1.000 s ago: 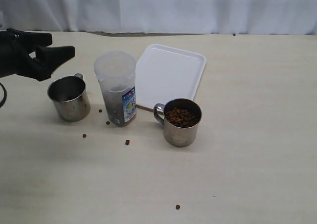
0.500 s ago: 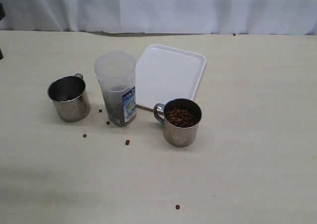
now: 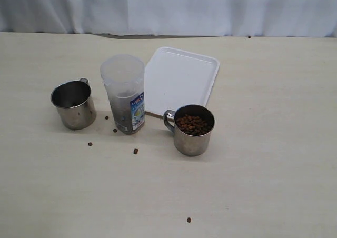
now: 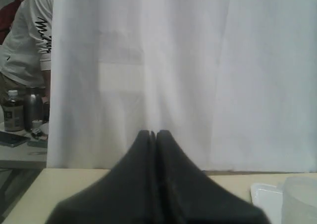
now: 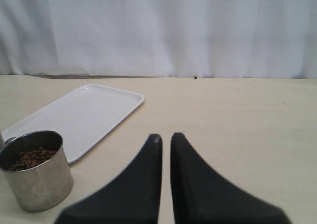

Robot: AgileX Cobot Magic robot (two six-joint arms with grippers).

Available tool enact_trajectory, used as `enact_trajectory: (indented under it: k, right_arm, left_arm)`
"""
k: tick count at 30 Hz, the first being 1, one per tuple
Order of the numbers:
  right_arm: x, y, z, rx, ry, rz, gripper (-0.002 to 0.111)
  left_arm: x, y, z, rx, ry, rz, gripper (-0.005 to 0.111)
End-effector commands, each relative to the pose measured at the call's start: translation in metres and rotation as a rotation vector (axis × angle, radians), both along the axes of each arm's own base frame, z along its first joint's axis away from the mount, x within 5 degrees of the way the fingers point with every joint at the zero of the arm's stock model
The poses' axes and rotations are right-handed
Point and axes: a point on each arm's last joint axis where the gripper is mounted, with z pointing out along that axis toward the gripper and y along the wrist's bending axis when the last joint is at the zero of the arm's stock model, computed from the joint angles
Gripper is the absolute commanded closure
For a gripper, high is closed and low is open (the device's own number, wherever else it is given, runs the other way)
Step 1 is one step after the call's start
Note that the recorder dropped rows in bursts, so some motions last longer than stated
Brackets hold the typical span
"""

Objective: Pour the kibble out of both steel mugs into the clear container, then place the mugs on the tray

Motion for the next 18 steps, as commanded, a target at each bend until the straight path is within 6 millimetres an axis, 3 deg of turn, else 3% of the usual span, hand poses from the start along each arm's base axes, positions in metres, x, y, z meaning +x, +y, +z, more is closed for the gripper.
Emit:
enact_trajectory:
  k: [1, 11, 18]
  right_arm:
    - [0.0, 0.0, -0.001, -0.004, -0.008, 0.004, 0.103]
    - [0.0, 0.0, -0.001, -0.004, -0.008, 0.004, 0.103]
    - [0.0, 0.0, -0.001, -0.004, -0.008, 0.004, 0.103]
  left_arm:
    - [-0.01, 0.004, -0.004, -0.031, -0.001, 0.053, 0.107]
    - [-0.033, 0.009, -0.015, -0.062, 0.056, 0.132, 0.107]
    - [-0.034, 0.011, -0.022, -0.093, 0.131, 0.155, 0.107]
